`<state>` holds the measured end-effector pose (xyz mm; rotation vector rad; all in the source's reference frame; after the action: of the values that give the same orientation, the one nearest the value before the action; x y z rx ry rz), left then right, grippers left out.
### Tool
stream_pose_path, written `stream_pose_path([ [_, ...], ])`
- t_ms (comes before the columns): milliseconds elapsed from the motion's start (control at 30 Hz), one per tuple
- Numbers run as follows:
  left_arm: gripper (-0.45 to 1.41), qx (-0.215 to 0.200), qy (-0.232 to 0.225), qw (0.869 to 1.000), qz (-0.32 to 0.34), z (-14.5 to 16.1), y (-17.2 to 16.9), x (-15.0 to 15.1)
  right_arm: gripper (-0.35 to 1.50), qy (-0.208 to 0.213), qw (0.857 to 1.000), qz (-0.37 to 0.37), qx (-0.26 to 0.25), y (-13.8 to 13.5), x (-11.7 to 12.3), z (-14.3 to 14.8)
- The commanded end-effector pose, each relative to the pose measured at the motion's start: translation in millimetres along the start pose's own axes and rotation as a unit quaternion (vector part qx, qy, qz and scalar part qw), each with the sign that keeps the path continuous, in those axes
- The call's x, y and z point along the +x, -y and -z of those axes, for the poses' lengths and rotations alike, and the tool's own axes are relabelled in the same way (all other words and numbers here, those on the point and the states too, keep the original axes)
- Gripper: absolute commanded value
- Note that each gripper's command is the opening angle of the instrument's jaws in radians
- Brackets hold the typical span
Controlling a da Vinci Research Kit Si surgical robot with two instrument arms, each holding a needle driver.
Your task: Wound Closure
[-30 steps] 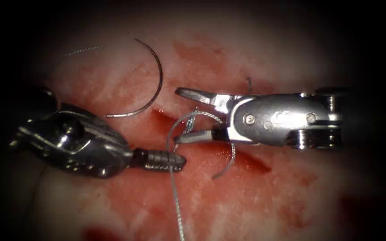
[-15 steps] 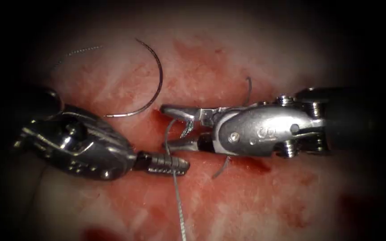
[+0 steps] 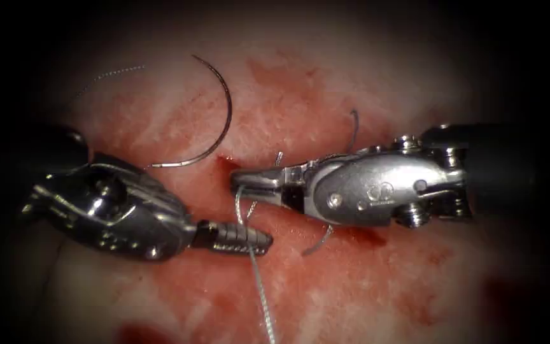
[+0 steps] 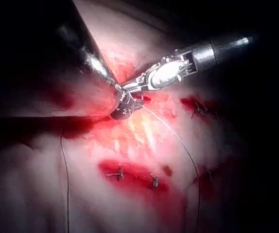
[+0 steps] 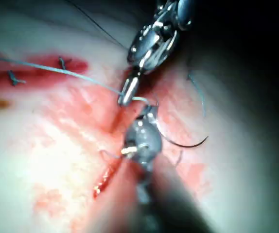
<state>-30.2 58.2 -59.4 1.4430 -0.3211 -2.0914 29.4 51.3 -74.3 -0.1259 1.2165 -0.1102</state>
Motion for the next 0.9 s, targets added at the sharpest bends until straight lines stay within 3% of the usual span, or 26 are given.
stream_pose_path([
  [33, 0.13, 0.010, 0.003, 1.000, 0.007, -0.4, -0.2, 0.0, -0.35, 0.005, 1.000, -0.004, 0.000, 0.0, -0.3, -0.7],
  [100, 0.44, 0.053, -0.002, 0.997, 0.051, 0.1, 0.6, 0.1, -0.35, 0.018, 1.000, -0.007, -0.010, -0.3, -0.8, -0.3],
  [167, 0.55, 0.081, -0.010, 0.995, 0.060, 0.3, 0.7, 0.5, -0.35, 0.027, 0.999, -0.025, -0.014, -0.8, -1.3, -0.1],
  [233, 0.72, 0.100, 0.012, 0.993, 0.067, 0.3, 0.4, 0.9, -0.35, 0.034, 0.997, -0.069, -0.018, -1.6, -2.2, 0.1],
  [533, 0.76, 0.107, 0.028, 0.994, 0.011, 0.3, -0.9, 1.6, -0.35, 0.034, 0.991, -0.133, -0.011, -3.8, -4.8, 0.0],
  [900, 0.75, 0.123, 0.035, 0.992, -0.016, -0.9, -0.5, 4.6, -0.35, 0.042, 0.989, -0.143, -0.011, -3.0, -5.9, -1.1],
])
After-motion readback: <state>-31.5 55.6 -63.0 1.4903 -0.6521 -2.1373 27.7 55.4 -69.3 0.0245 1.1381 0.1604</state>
